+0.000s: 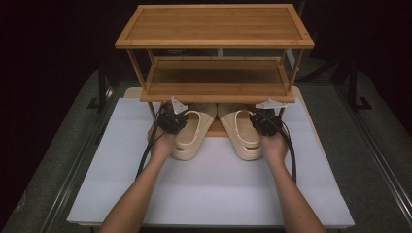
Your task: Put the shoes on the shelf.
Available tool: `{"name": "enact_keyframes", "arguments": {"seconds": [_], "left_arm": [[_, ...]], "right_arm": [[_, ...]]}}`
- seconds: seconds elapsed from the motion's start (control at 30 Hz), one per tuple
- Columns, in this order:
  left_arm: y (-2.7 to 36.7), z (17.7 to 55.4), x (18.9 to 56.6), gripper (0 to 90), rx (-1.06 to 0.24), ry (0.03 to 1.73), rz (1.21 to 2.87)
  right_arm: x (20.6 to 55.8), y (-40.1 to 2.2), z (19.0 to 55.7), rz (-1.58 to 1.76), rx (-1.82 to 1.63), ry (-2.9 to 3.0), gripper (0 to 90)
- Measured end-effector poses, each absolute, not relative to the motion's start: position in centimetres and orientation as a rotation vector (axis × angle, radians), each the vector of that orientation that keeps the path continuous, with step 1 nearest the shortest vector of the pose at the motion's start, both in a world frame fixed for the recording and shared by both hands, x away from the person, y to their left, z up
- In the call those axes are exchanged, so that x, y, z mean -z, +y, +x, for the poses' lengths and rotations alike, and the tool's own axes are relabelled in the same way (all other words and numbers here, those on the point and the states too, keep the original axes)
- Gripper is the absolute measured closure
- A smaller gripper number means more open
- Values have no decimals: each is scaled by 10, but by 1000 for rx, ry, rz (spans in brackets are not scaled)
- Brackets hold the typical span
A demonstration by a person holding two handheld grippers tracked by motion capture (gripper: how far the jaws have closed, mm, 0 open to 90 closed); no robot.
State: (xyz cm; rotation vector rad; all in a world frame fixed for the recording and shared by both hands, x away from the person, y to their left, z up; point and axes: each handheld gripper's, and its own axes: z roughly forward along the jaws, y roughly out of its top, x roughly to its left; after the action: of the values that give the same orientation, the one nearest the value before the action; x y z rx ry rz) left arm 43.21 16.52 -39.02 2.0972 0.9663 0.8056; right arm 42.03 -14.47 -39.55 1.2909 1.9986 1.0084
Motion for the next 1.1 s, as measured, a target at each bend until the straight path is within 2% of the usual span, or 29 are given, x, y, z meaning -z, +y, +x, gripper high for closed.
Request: {"name": "enact_keyframes", "arguments": {"seconds": [0.17, 0.27, 0.43, 0.7, 0.83, 0.93, 1.0, 1.1], "left_arm": [[162, 432, 391, 745, -791, 962, 2093], [166, 429, 385, 619, -723, 955, 2058], [180, 416, 372, 440, -593, 909, 2043], [209, 388, 362, 176, -468, 818, 2055], [228, 375, 371, 82, -377, 772, 2078], [233, 372, 378, 18, -348, 771, 2088], [235, 372, 392, 15, -307, 763, 2124], [232, 376, 408, 0, -292, 767, 2162]], "right_arm": [[398, -141, 422, 1287, -1024, 2013, 801], [396, -143, 418, 1288, -1047, 2033, 751], [386, -153, 404, 1279, -1154, 2065, 572], [372, -170, 369, 1201, -1259, 2185, 279], [379, -179, 353, 1195, -1262, 2244, 141], [384, -182, 349, 1182, -1249, 2269, 99], [397, -186, 346, 1179, -1227, 2313, 34], [411, -186, 349, 1183, -1198, 2347, 20]]}}
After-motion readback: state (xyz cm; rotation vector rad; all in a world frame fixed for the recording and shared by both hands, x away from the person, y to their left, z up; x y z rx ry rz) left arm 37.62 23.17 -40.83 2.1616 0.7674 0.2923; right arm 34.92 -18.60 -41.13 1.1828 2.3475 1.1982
